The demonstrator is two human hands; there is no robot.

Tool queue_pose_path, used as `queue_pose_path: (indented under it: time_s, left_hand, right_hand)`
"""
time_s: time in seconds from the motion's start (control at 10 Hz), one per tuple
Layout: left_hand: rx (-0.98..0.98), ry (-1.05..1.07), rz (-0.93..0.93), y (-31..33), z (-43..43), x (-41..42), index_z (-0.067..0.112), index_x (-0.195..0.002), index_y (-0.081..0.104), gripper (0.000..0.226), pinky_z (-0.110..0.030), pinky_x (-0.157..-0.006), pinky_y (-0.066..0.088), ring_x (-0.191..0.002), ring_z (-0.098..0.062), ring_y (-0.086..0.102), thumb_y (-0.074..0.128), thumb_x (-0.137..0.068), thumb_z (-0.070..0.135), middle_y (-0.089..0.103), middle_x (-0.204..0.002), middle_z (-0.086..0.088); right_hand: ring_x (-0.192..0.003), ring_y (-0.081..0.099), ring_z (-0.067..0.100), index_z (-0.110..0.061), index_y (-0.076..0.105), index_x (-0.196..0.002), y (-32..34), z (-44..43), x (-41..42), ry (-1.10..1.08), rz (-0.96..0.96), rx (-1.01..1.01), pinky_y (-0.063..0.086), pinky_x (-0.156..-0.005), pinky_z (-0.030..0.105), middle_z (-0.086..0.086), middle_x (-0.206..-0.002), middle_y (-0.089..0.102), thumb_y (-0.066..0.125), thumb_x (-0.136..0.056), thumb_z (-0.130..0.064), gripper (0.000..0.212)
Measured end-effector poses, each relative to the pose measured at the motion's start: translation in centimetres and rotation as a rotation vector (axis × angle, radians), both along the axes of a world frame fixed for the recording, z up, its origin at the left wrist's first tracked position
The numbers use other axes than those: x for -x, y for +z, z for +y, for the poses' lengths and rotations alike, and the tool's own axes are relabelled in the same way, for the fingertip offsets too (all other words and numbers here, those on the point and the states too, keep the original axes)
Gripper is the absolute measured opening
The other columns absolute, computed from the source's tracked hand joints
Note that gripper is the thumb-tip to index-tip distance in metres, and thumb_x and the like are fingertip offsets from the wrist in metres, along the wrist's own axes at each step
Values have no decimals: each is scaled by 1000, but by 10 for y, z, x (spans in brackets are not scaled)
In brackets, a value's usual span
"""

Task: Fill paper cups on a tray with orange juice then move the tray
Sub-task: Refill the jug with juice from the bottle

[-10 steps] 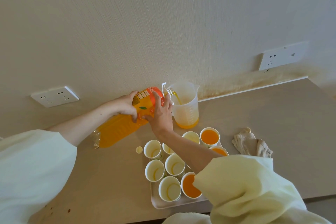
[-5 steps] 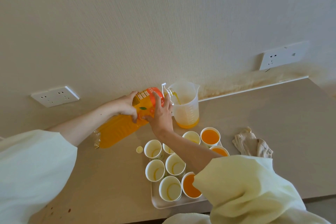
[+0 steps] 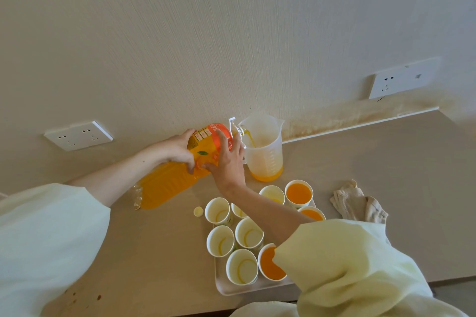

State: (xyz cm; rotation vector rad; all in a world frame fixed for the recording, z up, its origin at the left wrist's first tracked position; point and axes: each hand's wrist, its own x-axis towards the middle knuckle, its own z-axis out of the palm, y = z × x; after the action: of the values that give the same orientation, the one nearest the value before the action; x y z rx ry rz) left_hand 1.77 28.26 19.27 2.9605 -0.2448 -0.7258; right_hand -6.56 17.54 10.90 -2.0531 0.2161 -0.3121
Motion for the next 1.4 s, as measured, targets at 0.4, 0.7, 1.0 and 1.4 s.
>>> queue_pose_path:
  time_s: [0.4, 0.7, 1.0, 1.4]
  left_hand:
    - [-5, -1, 4, 0, 0, -1, 27, -152, -1, 126, -48, -97, 48, -128, -35, 41, 86, -61, 10, 35, -148, -11]
    - [-10, -3, 0, 1, -1, 0, 27, -152, -1, 126, -48, -97, 47, -129, -35, 40, 85, -62, 9, 34, -149, -11]
    - [11, 6, 14, 3, -2, 2, 27, -152, 1, 124, -47, -95, 48, -127, -35, 42, 84, -62, 7, 37, -146, -11]
    - [0, 2, 15, 4, -2, 1, 27, -152, 0, 127, -47, -95, 48, -125, -35, 44, 86, -60, 9, 38, -146, -12]
  right_hand:
    - [-148, 1, 32, -31, 19, -151, -1, 1, -2, -8, -4, 13, 33, -110, 41, 13, -160, -1, 76, -82, -23, 90]
    - [-148, 0, 31, -31, 19, -151, 1, 1, -1, -9, 2, 7, 34, -109, 41, 13, -161, -1, 77, -81, -24, 91]
    - [-148, 2, 32, -31, 20, -151, 1, 0, 0, -7, 5, 0, 33, -110, 42, 14, -160, 0, 77, -82, -23, 90]
    - [-147, 2, 32, -31, 20, -151, 3, -1, 1, 1, 4, 7, 31, -110, 39, 14, -160, -1, 76, -82, -23, 89]
